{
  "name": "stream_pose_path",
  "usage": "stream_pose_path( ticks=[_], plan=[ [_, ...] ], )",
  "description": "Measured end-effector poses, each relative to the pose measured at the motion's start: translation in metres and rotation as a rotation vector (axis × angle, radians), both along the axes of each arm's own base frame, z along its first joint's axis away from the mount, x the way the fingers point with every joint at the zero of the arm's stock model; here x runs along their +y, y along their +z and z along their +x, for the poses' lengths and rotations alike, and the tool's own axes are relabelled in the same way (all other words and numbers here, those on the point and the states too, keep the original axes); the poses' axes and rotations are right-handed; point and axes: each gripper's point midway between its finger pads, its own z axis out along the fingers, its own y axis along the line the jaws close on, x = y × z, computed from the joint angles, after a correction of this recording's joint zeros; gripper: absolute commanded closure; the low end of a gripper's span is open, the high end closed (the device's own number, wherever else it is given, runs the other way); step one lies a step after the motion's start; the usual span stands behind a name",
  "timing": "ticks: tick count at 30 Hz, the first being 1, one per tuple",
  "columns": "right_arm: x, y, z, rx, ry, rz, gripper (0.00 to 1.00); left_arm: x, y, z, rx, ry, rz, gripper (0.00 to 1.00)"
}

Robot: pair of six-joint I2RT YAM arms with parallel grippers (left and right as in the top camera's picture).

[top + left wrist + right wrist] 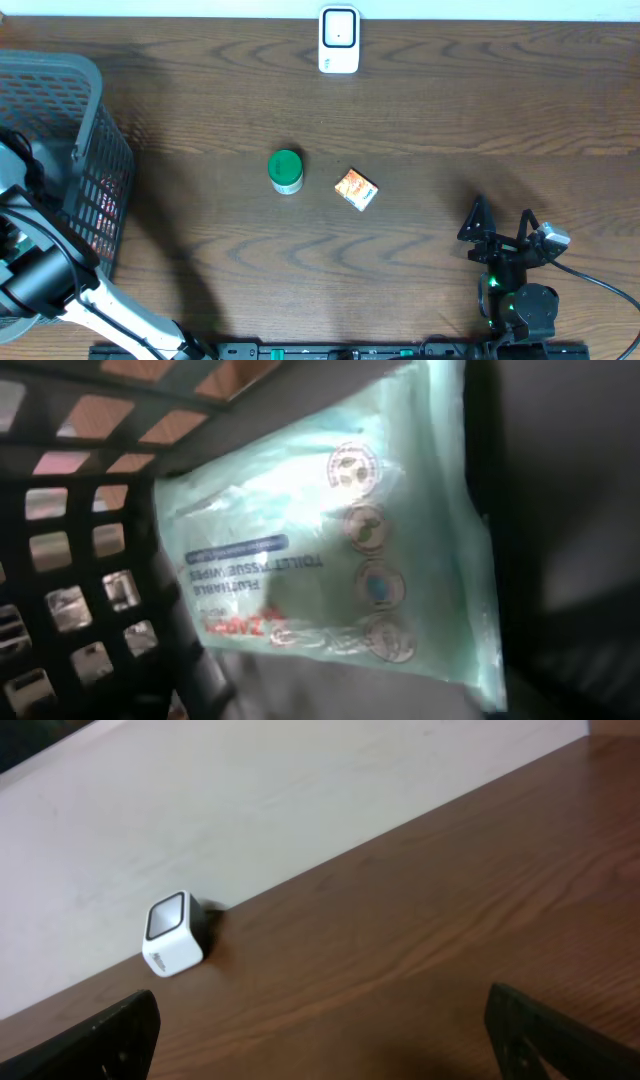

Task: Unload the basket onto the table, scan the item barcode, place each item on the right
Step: 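Reach the left gripper into the basket toward the green wipes pack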

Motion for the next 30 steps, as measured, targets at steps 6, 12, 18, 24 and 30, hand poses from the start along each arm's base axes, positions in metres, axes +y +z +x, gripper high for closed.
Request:
stream_pose_path(
  ticks=[6,12,18,24,30],
  plan=[
    [0.0,0.0,0.0,0.0,0.0,0.0,0.01,-0.006,-0.008,-0.018,0.08,0.011,-0.026,0.2],
    [0.0,0.0,0.0,0.0,0.0,0.0,0.01,0.0,-0.002,-0.023,0.11,0.013,0.009,0.19],
    [0.0,0.0,0.0,0.0,0.0,0.0,0.01,0.002,-0.002,-0.033,0.143,0.027,0.04,0.15],
    [0.0,0.0,0.0,0.0,0.0,0.0,0.01,0.002,-0.001,-0.043,0.179,0.049,0.079,0.27],
    [0.0,0.0,0.0,0.0,0.0,0.0,0.01,-0.006,-0.013,-0.05,0.198,0.07,0.059,0.76]
  ],
)
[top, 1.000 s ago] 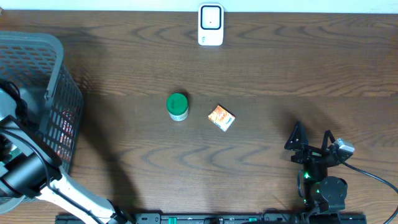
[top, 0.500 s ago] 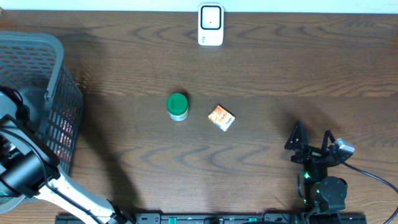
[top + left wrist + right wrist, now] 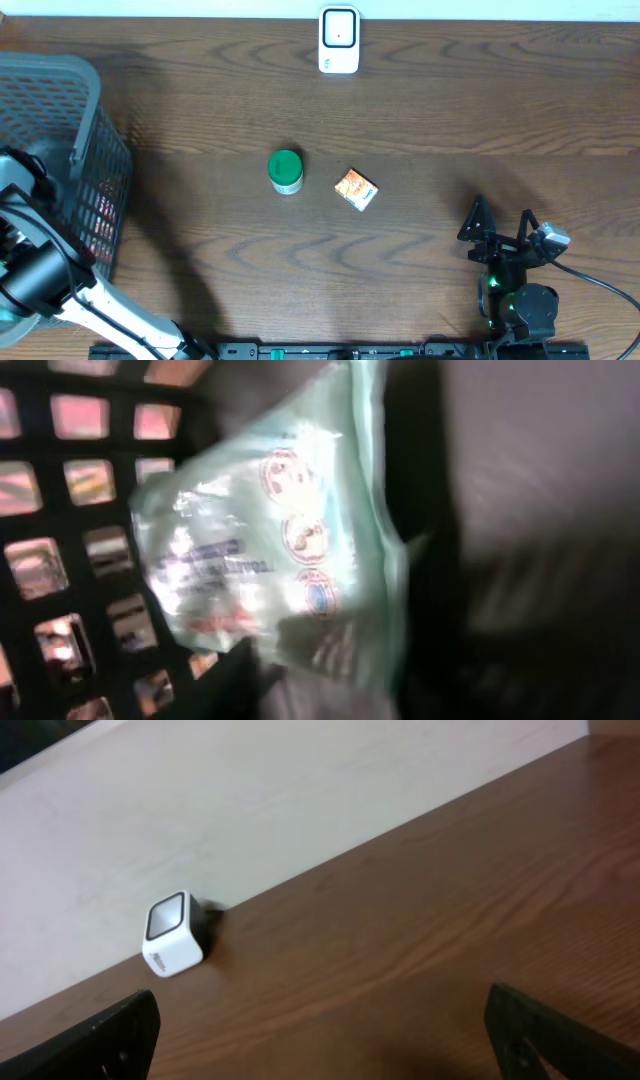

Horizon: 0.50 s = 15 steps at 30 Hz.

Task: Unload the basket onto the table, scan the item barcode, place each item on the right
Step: 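Reach the left gripper into the basket toward the green wipes pack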

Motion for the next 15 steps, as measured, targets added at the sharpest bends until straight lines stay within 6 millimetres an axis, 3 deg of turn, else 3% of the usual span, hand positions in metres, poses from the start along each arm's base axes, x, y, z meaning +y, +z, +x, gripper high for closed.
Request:
stream_pose_path(
  ticks=[2,7,15],
  plan=[
    [0.0,0.0,0.0,0.0,0.0,0.0,0.01,-0.003,-0.006,-0.005,0.026,0.005,-0.011,0.92],
    [0.0,0.0,0.0,0.0,0.0,0.0,0.01,-0.002,-0.012,-0.016,0.092,0.01,-0.003,0.93],
    [0.0,0.0,0.0,0.0,0.0,0.0,0.01,-0.005,-0.005,-0.014,0.093,0.021,-0.039,0.93]
  ],
)
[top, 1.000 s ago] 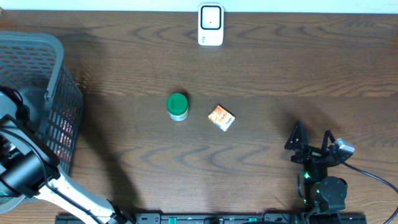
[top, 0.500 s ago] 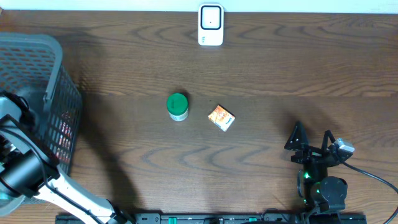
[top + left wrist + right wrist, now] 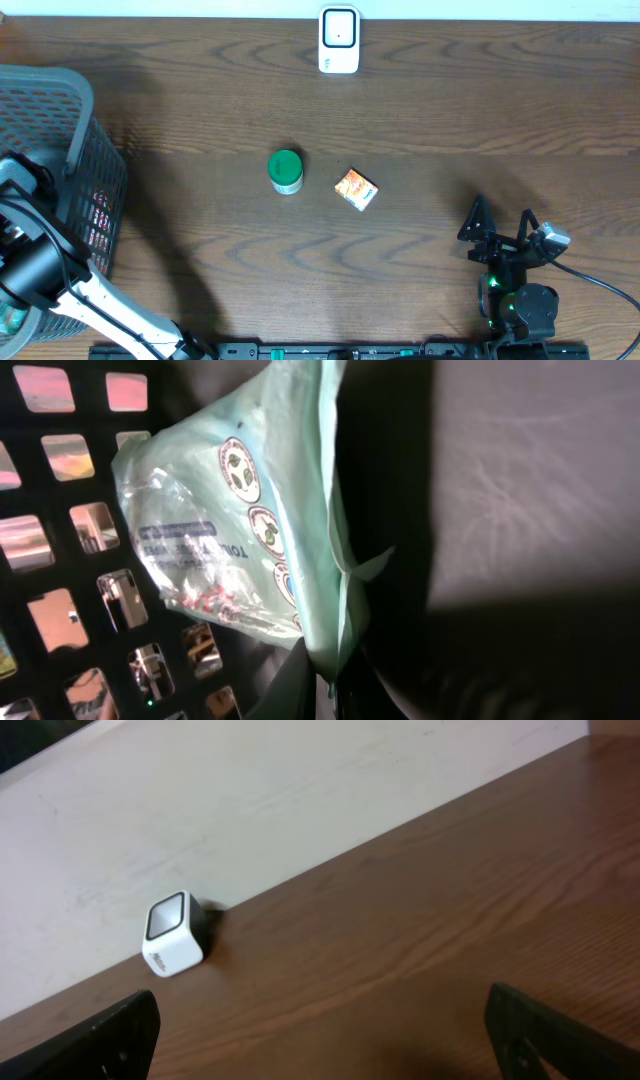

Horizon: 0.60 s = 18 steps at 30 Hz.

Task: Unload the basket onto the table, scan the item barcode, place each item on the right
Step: 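Reach the left gripper into the basket toward the green wipes pack, then grasp the light-green wipes pack with the left gripper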

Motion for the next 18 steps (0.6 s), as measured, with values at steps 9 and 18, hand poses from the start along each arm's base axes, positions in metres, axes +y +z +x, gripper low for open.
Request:
stream_pose_path(
  ticks=[9,18],
  plan=[
    [0.0,0.0,0.0,0.0,0.0,0.0,0.01,0.007,0.085,0.074,-0.292,-0.073,0.105,0.93],
    [0.0,0.0,0.0,0.0,0.0,0.0,0.01,-0.025,0.218,0.122,-0.837,-0.164,0.233,0.87]
  ],
)
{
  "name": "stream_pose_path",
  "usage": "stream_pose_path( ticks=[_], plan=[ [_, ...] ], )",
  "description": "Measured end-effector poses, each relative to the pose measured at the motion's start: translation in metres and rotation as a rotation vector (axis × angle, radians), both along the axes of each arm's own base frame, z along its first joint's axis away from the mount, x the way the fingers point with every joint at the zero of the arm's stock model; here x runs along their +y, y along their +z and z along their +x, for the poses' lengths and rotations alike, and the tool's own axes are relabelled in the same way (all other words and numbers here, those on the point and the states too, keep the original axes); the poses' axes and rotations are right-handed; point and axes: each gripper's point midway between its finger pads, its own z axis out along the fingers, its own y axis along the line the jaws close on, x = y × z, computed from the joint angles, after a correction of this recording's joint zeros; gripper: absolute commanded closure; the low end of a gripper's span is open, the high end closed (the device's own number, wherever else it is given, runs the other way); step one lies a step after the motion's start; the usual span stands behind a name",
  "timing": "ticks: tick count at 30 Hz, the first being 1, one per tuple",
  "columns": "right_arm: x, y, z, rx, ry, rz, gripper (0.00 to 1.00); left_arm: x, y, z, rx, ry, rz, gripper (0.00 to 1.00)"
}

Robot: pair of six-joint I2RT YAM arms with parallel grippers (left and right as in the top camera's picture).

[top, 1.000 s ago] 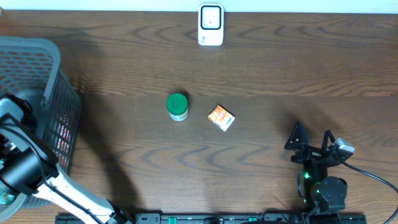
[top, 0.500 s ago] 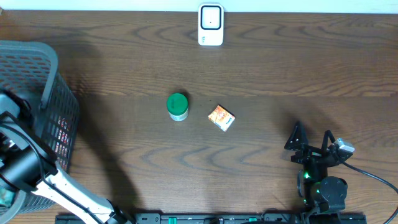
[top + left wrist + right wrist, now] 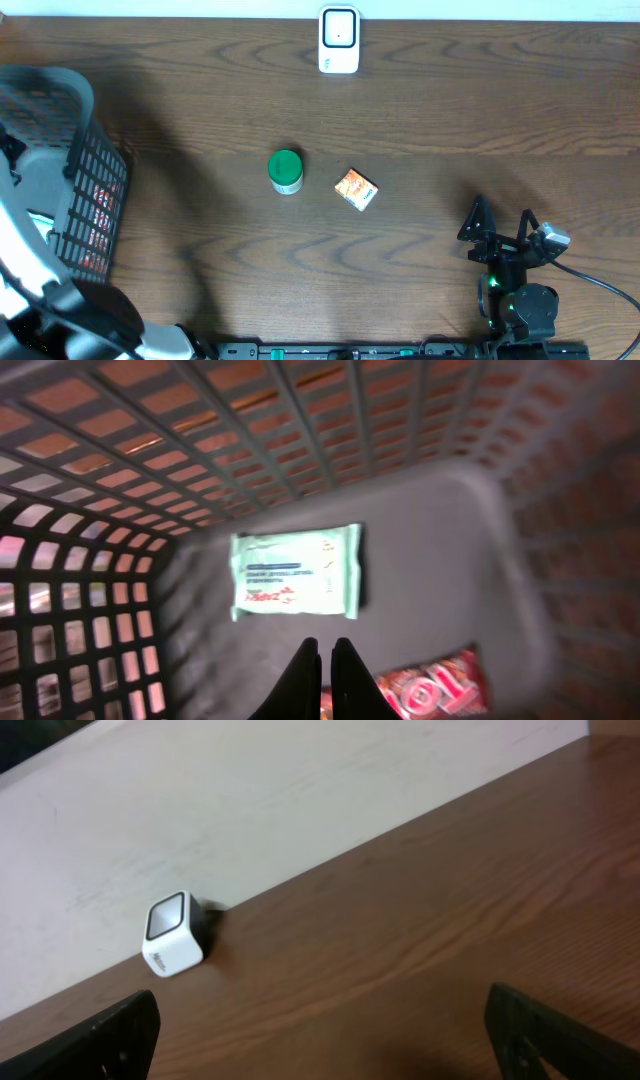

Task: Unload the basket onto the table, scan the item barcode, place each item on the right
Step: 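Grasp the light-green wipes pack with the left gripper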

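Observation:
My left gripper (image 3: pixel 323 647) hangs shut over the inside of the grey basket (image 3: pixel 250 430), with nothing between its fingers. Below it, flat on the basket floor, lies a pale green pack of wipes (image 3: pixel 296 572), and a red snack packet (image 3: pixel 430 685) sits nearer the camera. The white scanner (image 3: pixel 339 40) stands at the table's far edge, also in the right wrist view (image 3: pixel 174 935). A green-lidded jar (image 3: pixel 286 170) and a small orange box (image 3: pixel 357 188) rest mid-table. My right gripper (image 3: pixel 500 222) is open at the near right, its fingers (image 3: pixel 120 1030) wide apart over bare wood.
The basket (image 3: pixel 60 90) takes up the table's left end, and my left arm (image 3: pixel 40 290) rises beside it at the near left corner. A pale wall runs behind the scanner.
My left gripper was low in the basket with its fingertips at the edge of the wipes pack. Now it is high above the floor, shut and empty, and the pack lies flat below.
My left wrist camera was close over the wipes pack inside the basket, then the pack stood tilted against the mesh wall, then the fingertips met its edge. Now the gripper is raised without it. The right arm, jar, box and scanner have not moved.

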Motion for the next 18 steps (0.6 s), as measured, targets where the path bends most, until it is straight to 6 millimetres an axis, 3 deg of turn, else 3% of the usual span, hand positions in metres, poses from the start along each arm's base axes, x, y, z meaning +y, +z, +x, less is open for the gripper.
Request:
stream_pose_path(
  ticks=[1,2,4,7,10,14,15,18],
  plan=[
    [0.0,0.0,0.0,0.0,0.0,0.0,0.01,-0.003,0.006,0.0,-0.019,-0.011,0.001,0.6],
    [0.0,0.0,0.0,0.0,0.0,0.0,0.01,-0.006,0.01,-0.001,-0.029,-0.027,0.0,0.44],
    [0.0,0.0,0.0,0.0,0.0,0.0,0.01,-0.008,0.011,-0.002,-0.023,-0.041,-0.004,0.33],
    [0.0,0.0,0.0,0.0,0.0,0.0,0.01,-0.008,0.003,-0.009,0.04,-0.049,-0.01,0.23],
    [0.0,0.0,0.0,0.0,0.0,0.0,0.01,-0.004,-0.015,-0.019,0.137,-0.04,-0.007,0.2],
    [0.0,0.0,0.0,0.0,0.0,0.0,0.01,0.002,-0.056,-0.025,0.281,-0.034,-0.048,0.19],
    [0.0,0.0,0.0,0.0,0.0,0.0,0.01,0.003,-0.07,-0.026,0.324,-0.035,-0.068,0.13],
    [0.0,0.0,0.0,0.0,0.0,0.0,0.01,0.004,-0.107,-0.028,0.424,-0.047,-0.128,0.11]
  ],
)
